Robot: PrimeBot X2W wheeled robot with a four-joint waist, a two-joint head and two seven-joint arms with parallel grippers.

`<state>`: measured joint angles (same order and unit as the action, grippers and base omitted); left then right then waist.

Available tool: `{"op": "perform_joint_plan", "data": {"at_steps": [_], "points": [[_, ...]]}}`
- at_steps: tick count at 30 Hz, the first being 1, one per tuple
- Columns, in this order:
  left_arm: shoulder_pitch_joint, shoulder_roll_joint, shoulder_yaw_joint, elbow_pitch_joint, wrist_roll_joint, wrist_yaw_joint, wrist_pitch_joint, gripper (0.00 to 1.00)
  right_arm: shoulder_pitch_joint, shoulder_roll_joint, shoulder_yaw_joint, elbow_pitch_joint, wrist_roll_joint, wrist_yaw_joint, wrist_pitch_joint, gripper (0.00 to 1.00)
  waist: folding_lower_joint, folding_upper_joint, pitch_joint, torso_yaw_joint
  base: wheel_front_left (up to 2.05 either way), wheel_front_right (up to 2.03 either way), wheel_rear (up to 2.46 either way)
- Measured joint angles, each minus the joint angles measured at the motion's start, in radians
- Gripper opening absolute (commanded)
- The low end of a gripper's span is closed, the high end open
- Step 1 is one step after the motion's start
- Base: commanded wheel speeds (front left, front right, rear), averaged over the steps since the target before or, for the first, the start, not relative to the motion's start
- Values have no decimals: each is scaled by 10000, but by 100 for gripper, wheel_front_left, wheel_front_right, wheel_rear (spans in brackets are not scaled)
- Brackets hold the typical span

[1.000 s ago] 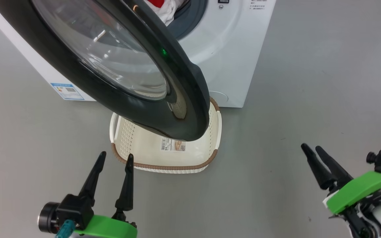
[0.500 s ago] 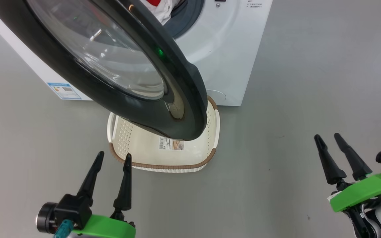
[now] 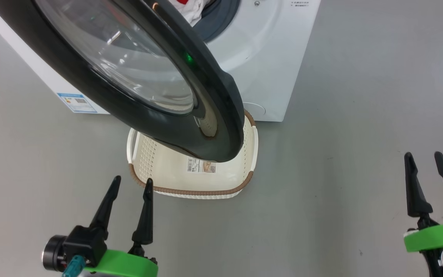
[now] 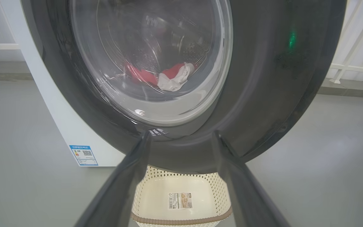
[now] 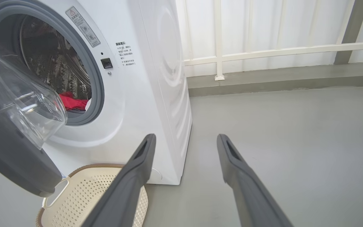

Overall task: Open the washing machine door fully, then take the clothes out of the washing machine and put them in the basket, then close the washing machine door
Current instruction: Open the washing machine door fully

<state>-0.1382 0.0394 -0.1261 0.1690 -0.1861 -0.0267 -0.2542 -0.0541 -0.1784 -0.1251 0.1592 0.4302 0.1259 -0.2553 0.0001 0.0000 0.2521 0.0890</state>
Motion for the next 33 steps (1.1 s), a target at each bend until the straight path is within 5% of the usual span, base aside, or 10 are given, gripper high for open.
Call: {"op": "perform_joint_plan", "data": {"at_steps": [24,26,27,33], "points": [[13,0,-88,27,-12,2,0,100,491,303,63,50,-318,0,0,100,-1,0,-257,18,0,0,0],[17,-2,-98,27,-12,2,2,100,449,307,242,12,-19,0,0,43,-1,0,-274,19,0,0,0],[22,0,-102,27,-12,2,2,100,400,307,382,-27,104,0,0,1,0,0,-275,16,0,0,0],[72,0,-251,25,-46,12,2,100,-695,290,1221,-150,976,0,0,0,-1,0,-195,54,0,0,0]]}}
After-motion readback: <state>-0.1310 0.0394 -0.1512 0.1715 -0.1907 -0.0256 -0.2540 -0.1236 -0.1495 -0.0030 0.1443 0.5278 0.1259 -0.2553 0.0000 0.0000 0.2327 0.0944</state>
